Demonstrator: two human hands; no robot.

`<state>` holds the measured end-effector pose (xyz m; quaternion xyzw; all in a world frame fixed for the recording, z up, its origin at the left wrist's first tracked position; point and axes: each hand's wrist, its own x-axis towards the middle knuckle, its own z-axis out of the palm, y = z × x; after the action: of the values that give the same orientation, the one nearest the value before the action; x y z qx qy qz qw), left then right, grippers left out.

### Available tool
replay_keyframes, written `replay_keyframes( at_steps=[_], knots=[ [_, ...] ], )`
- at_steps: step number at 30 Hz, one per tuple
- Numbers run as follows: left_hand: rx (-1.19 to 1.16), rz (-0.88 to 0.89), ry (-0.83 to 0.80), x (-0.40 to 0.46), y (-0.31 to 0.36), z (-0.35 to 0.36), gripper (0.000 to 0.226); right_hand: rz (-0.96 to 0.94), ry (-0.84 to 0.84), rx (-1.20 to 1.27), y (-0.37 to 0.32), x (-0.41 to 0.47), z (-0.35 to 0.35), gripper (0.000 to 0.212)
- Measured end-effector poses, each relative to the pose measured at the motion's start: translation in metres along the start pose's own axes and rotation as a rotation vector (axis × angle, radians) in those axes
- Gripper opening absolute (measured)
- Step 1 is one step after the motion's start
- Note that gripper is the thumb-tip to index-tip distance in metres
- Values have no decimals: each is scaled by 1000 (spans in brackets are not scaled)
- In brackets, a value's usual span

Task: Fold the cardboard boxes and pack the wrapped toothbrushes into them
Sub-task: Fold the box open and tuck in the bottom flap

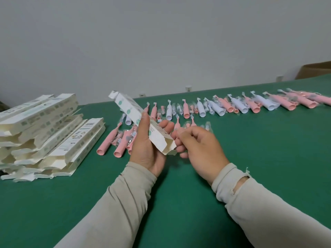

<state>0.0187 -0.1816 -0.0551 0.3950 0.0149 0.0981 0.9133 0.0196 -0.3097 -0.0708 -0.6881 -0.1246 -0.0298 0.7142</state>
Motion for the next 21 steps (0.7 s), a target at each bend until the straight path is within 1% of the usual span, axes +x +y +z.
replay_keyframes(
  at_steps=[2, 5, 7, 8, 10, 11, 14, 18, 21],
  knots=[
    [10, -2, 26, 0, 3, -1, 59, -19, -24, -18, 0, -2, 1, 19],
    [-21, -28, 41, 0, 3, -2, 59, -48, -36, -29, -1, -2, 2, 17],
    [-18, -12, 44, -1, 2, -1, 62, -81, -64, -19, -2, -4, 2, 10],
    [-16, -3, 46, 0, 1, 0, 66, -103, -88, -19, -3, -6, 3, 11],
    [-10, -11, 48, 0, -2, 0, 77, -149, -130, -26, -1, -9, 5, 26],
    [-9, -25, 47, 1, -4, -1, 82, -165, -130, -48, 0, -10, 7, 29],
    [1, -29, 42, 4, -7, -4, 88, -185, -63, -130, 3, -10, 10, 23],
    [-7, -80, 40, 4, -10, -5, 87, -199, 0, -129, 3, -9, 10, 17],
    [-8, -102, -14, -1, -17, -4, 87, -201, 60, -127, 2, -11, 12, 16]
  ],
)
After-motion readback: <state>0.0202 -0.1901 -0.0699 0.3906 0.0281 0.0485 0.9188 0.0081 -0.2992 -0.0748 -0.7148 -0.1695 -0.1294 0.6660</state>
